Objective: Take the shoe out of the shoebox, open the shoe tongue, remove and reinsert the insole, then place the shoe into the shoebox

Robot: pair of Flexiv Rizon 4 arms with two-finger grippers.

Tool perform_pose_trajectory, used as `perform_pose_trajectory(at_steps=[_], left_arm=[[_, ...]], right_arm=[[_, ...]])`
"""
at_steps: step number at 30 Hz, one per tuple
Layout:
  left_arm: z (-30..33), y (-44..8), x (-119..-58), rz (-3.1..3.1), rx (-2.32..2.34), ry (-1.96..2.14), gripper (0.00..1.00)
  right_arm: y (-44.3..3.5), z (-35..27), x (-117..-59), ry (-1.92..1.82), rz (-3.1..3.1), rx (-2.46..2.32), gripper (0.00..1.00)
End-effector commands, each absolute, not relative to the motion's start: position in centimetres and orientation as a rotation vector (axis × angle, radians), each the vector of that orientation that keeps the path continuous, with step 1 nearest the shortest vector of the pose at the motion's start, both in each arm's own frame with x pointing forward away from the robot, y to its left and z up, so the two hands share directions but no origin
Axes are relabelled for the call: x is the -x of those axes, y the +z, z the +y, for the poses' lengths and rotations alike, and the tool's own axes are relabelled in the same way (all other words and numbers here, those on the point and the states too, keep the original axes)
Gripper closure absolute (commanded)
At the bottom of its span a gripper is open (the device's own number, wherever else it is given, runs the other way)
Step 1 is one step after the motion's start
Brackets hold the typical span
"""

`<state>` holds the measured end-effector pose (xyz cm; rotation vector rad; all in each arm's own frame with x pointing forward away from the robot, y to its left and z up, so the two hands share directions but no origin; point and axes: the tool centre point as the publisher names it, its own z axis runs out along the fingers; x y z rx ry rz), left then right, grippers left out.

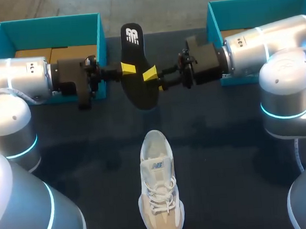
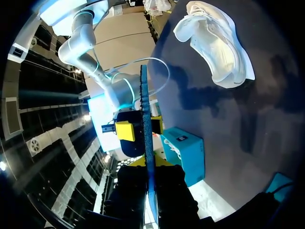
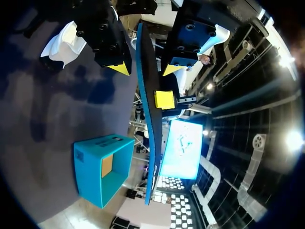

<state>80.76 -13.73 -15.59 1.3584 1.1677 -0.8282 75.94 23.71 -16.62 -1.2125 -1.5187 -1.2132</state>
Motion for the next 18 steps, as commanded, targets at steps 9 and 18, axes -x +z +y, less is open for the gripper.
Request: perform_pose_trajectory(at_steps=[9, 18], left_arm=[[-13.8, -15.63, -80.84, 1.167, -1.36, -0.828, 1.0], [-13.8, -15.63, -80.84, 1.167, -1.36, -0.828, 1.0]], right_arm=[[-16.82, 24.39, -76.21, -1.213, -1.535, 1.19, 0.71], [-16.82, 24.37, -76.2, -1.224, -1.561, 1.163, 0.68]])
